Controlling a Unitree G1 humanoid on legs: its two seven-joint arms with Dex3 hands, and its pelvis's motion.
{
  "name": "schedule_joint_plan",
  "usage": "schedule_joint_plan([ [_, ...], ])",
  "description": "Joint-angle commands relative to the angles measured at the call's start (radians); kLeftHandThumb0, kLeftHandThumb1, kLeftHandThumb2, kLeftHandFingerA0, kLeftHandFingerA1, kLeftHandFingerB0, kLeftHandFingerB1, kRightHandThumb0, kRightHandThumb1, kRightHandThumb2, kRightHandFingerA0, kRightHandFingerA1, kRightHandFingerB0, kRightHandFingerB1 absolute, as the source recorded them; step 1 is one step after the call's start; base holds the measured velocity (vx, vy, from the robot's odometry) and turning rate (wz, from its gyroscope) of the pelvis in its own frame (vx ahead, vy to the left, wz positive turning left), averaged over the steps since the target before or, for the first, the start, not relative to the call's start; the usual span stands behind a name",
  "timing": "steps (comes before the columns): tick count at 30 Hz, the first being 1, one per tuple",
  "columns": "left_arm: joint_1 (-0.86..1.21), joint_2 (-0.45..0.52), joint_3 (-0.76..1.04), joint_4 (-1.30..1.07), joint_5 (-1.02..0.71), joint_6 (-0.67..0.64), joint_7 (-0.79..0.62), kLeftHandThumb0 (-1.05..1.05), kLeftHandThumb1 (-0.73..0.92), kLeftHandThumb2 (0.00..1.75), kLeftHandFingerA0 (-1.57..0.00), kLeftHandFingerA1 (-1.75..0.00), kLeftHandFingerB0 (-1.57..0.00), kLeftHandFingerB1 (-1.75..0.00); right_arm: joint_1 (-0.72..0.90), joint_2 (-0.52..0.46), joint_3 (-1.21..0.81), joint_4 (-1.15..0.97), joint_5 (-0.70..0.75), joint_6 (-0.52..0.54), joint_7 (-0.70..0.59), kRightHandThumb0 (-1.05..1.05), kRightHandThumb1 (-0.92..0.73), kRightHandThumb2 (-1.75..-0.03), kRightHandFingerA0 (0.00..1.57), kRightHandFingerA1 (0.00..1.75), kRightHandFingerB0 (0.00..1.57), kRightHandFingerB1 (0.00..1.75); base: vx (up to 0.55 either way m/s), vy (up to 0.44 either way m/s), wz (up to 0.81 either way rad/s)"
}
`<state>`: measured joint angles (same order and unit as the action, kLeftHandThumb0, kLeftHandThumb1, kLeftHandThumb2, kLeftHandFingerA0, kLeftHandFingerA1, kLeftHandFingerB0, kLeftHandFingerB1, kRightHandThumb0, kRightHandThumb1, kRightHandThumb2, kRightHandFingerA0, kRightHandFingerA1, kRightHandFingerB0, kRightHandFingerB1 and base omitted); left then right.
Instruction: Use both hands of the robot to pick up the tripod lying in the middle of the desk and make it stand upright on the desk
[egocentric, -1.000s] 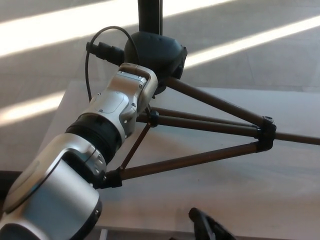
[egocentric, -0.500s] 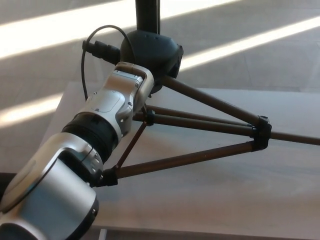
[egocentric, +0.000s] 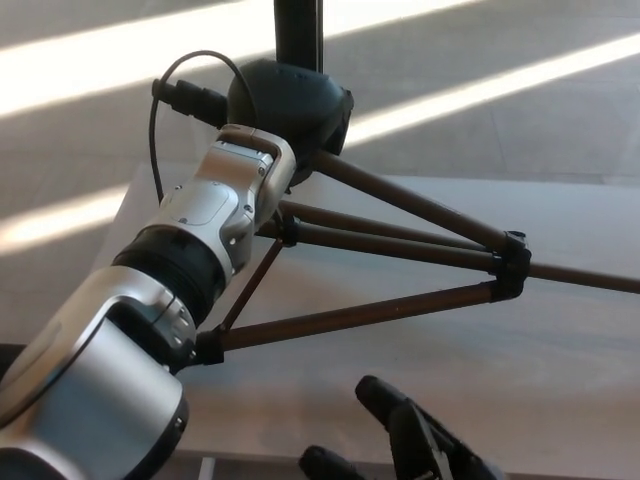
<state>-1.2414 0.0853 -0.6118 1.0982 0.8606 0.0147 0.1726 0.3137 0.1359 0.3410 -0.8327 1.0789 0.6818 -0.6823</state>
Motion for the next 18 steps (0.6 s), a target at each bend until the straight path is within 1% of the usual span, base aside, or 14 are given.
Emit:
schedule_joint_plan([
  [1,-0.008,0.038,0.006,-0.033,0.006,-0.010,0.095,-0.21,0.56,0.89,-0.92,-1.41,-0.81,-1.01,-0.115,0.034,-0.069,0.003,0.143,0.006,-0.175,-0.67,-0.75,-0.62,0.39,0.86,0.38,0.47,0.00,0.000,0.00],
  [2,-0.008,0.038,0.005,-0.033,0.007,-0.006,0.090,-0.21,0.56,0.89,-0.92,-1.41,-0.81,-1.01,-0.123,0.032,-0.078,0.011,0.141,0.005,-0.170,-0.67,-0.75,-0.62,0.39,0.86,0.38,0.47,0.00,0.000,0.00],
  [3,-0.005,0.037,0.008,-0.036,0.004,-0.003,0.091,-0.24,0.57,0.90,-0.91,-1.55,-0.81,-1.12,-0.129,0.041,-0.090,0.025,0.141,-0.005,-0.170,-0.65,-0.73,-0.62,0.36,0.84,0.38,0.46,0.00,0.000,0.00],
  [5,0.001,0.039,0.008,-0.044,0.003,0.000,0.087,-0.19,0.57,0.89,-0.92,-1.64,-0.79,-1.20,-0.160,0.054,-0.121,0.063,0.126,-0.009,-0.180,-0.64,-0.74,-0.62,0.38,0.83,0.40,0.44,0.00,0.000,0.00],
  [8,0.009,0.036,0.008,-0.050,0.000,-0.002,0.089,-0.20,0.57,0.85,-0.90,-1.66,-0.78,-1.22,-0.198,0.065,-0.173,0.113,0.097,-0.012,-0.200,-0.63,-0.72,-0.62,0.40,0.75,0.44,0.43,0.00,0.000,0.00],
  [9,0.010,0.037,0.007,-0.052,0.000,-0.003,0.087,-0.22,0.60,0.88,-0.98,-1.69,-0.79,-1.20,-0.209,0.068,-0.185,0.128,0.090,-0.011,-0.206,-0.62,-0.73,-0.61,0.41,0.75,0.44,0.43,0.00,0.000,0.00],
  [11,0.011,0.039,0.009,-0.057,-0.003,-0.002,0.081,-0.22,0.60,0.90,-0.90,-1.55,-0.79,-1.10,-0.229,0.076,-0.213,0.163,0.078,-0.012,-0.208,-0.61,-0.73,-0.62,0.41,0.76,0.46,0.45,0.00,0.000,0.00],
  [12,0.009,0.039,0.009,-0.060,-0.003,0.000,0.081,-0.20,0.57,0.92,-0.91,-1.44,-0.80,-1.06,-0.249,0.076,-0.234,0.195,0.066,-0.019,-0.198,-0.61,-0.74,-0.62,0.44,0.73,0.47,0.42,0.00,0.000,0.00],
  [13,0.010,0.040,0.012,-0.065,-0.005,-0.003,0.092,-0.20,0.57,0.92,-0.91,-1.44,-0.80,-1.06,-0.268,0.075,-0.252,0.222,0.050,-0.026,-0.187,-0.61,-0.74,-0.62,0.44,0.73,0.47,0.42,0.00,0.000,0.00],
  [14,0.011,0.041,0.015,-0.069,-0.008,-0.008,0.094,-0.23,0.57,0.93,-0.91,-1.56,-0.82,-1.13,-0.287,0.070,-0.268,0.246,0.040,-0.030,-0.168,-0.61,-0.74,-0.62,0.43,0.72,0.48,0.42,0.00,0.000,0.00],
  [15,0.011,0.039,0.015,-0.067,-0.008,-0.009,0.095,-0.23,0.57,0.93,-0.91,-1.56,-0.82,-1.13,-0.289,0.072,-0.273,0.249,0.039,-0.027,-0.167,-0.61,-0.74,-0.62,0.43,0.72,0.48,0.42,0.00,0.000,0.00],
  [16,0.014,0.042,0.016,-0.075,-0.007,-0.010,0.105,-0.19,0.55,0.95,-0.92,-1.47,-0.82,-1.07,-0.322,0.066,-0.293,0.288,0.011,-0.041,-0.146,-0.61,-0.74,-0.62,0.44,0.70,0.49,0.43,0.00,0.000,0.00],
  [17,0.019,0.042,0.022,-0.081,-0.016,-0.015,0.104,-0.19,0.55,0.94,-0.91,-1.62,-0.81,-1.21,-0.340,0.062,-0.310,0.315,0.004,-0.046,-0.128,-0.66,-0.62,-0.76,0.43,0.71,0.44,0.49,0.00,0.000,0.00],
  [18,0.019,0.043,0.023,-0.086,-0.016,-0.011,0.098,-0.18,0.55,0.93,-0.91,-1.64,-0.80,-1.23,-0.353,0.067,-0.326,0.336,0.004,-0.056,-0.114,-0.60,-0.74,-0.63,0.41,0.70,0.46,0.44,0.00,0.000,0.00],
])
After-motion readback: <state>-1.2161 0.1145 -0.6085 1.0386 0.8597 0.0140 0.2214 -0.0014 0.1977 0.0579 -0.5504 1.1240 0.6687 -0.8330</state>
